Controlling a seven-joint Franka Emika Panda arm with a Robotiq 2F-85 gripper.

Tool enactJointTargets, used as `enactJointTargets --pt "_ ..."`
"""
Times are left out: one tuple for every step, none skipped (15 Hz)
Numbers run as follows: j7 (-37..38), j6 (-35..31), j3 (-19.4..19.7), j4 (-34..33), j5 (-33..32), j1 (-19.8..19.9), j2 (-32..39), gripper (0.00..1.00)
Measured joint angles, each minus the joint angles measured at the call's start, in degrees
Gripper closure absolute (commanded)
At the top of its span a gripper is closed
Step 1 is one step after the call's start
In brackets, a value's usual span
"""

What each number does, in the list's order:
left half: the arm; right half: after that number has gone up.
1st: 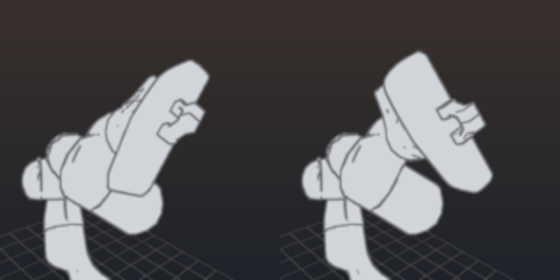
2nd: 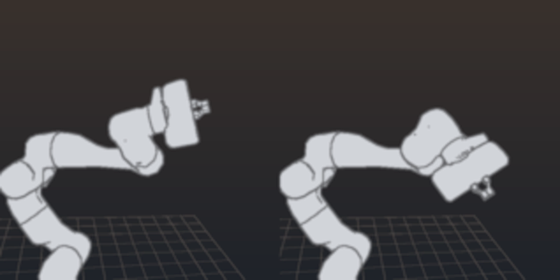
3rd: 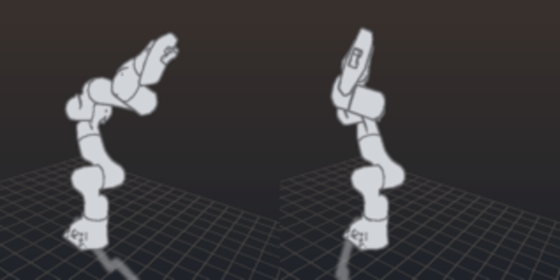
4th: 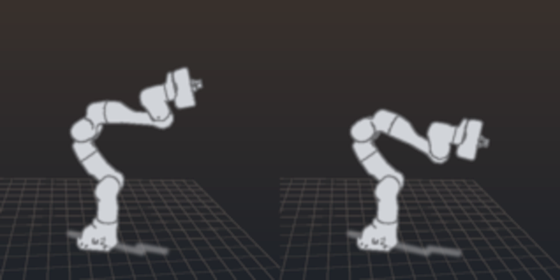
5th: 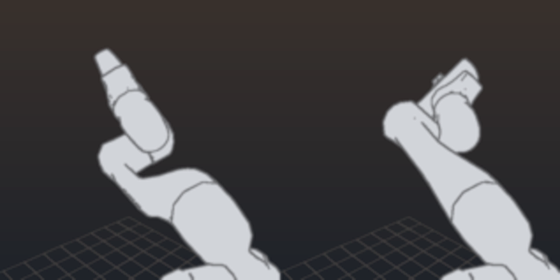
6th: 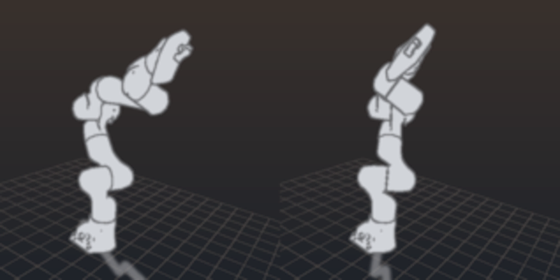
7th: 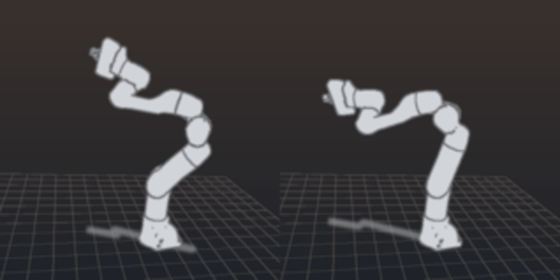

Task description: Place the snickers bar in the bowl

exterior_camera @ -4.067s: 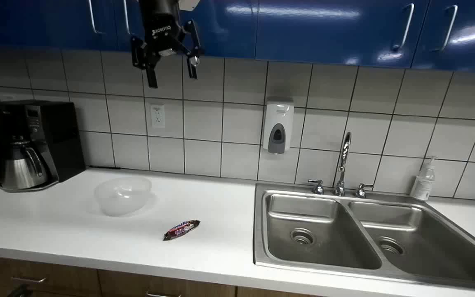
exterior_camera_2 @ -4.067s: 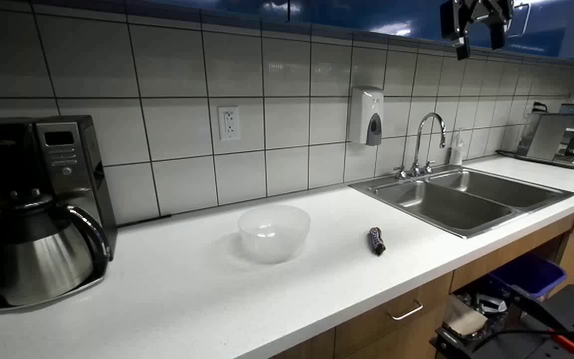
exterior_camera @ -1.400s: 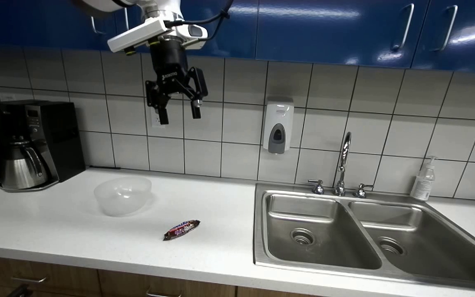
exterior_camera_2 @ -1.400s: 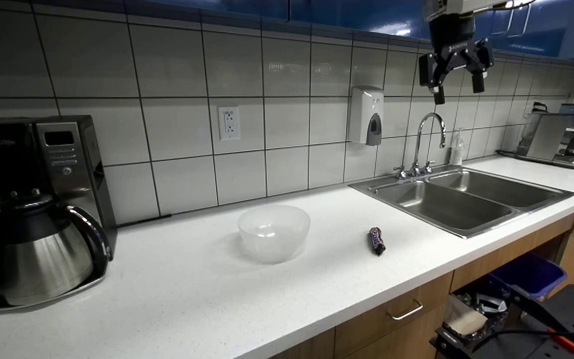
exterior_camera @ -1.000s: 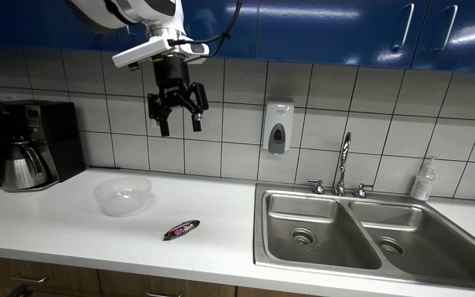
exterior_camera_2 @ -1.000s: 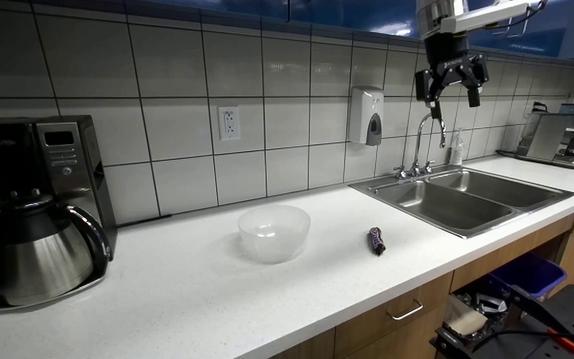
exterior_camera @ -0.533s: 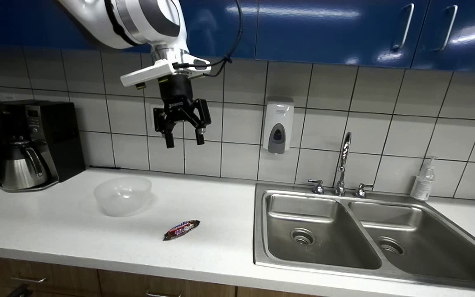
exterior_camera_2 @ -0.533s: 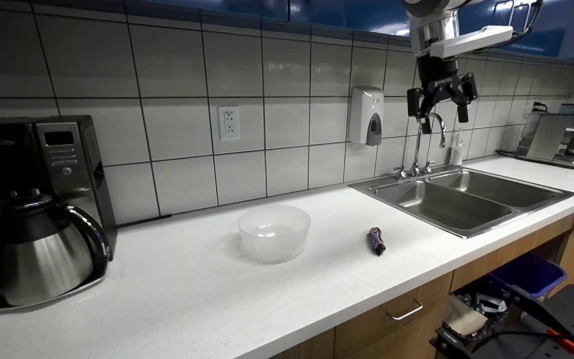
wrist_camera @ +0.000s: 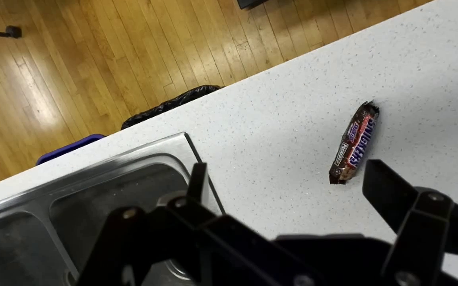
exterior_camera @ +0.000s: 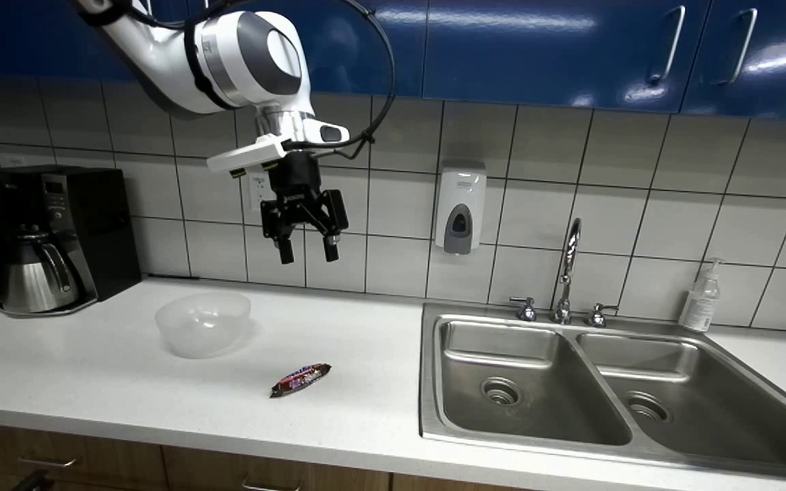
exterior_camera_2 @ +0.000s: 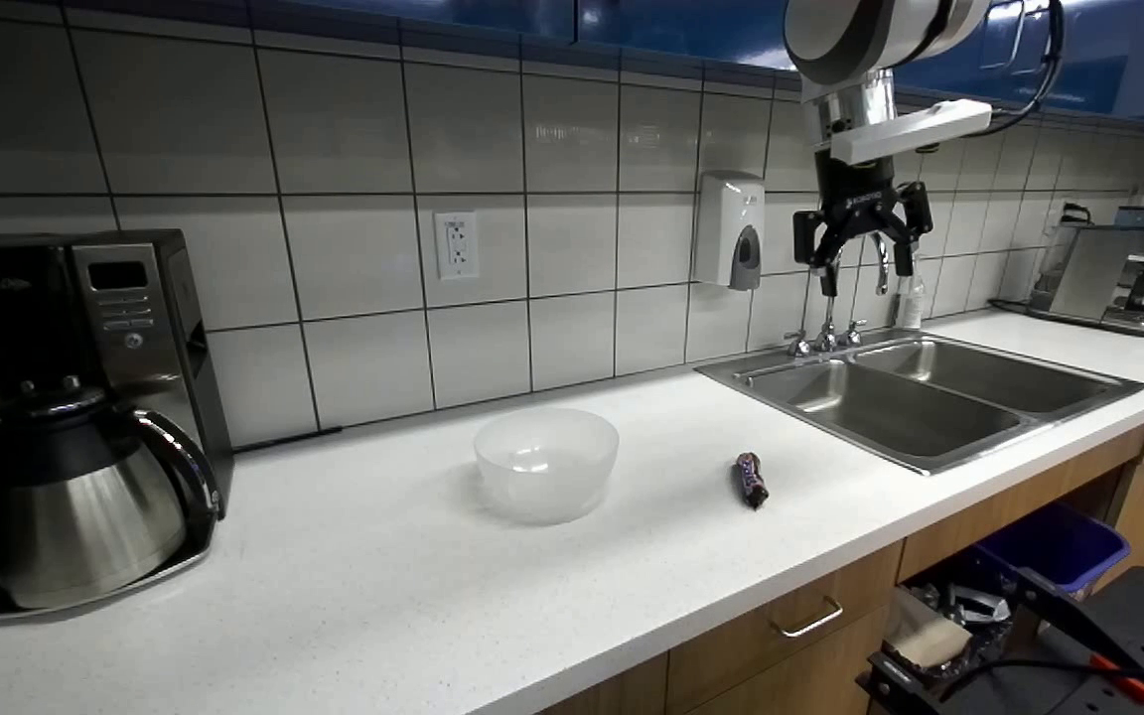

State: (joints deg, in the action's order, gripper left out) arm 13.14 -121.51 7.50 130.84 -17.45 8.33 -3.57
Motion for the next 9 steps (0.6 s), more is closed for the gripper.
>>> enactJointTargets --pt "0.66 -0.50 -0.01 0.03 0.00 -0.02 0.60 0.00" --pt "1.26 -0.97 -0.03 0.06 0.00 -0.04 1.20 0.00" --pt "1.79 -1.47 -0.03 0.08 0.00 -0.07 1.81 0.00" --pt "2.32 -1.89 -0.03 0.09 0.00 -0.11 2.45 0.00" --pt "2.81 -2.28 -0.03 0.09 0.00 -0.14 3.10 0.00" --pt "3.44 -2.73 -0.03 0.09 0.00 -0.17 3.77 0.00" --pt "4.17 -3.26 -0.03 0.08 0.00 -0.18 4.42 0.00" --pt "4.93 -3.95 -0.03 0.08 0.00 -0.18 5.08 0.00" --pt "5.67 -4.57 -0.03 0.08 0.00 -0.19 5.71 0.00"
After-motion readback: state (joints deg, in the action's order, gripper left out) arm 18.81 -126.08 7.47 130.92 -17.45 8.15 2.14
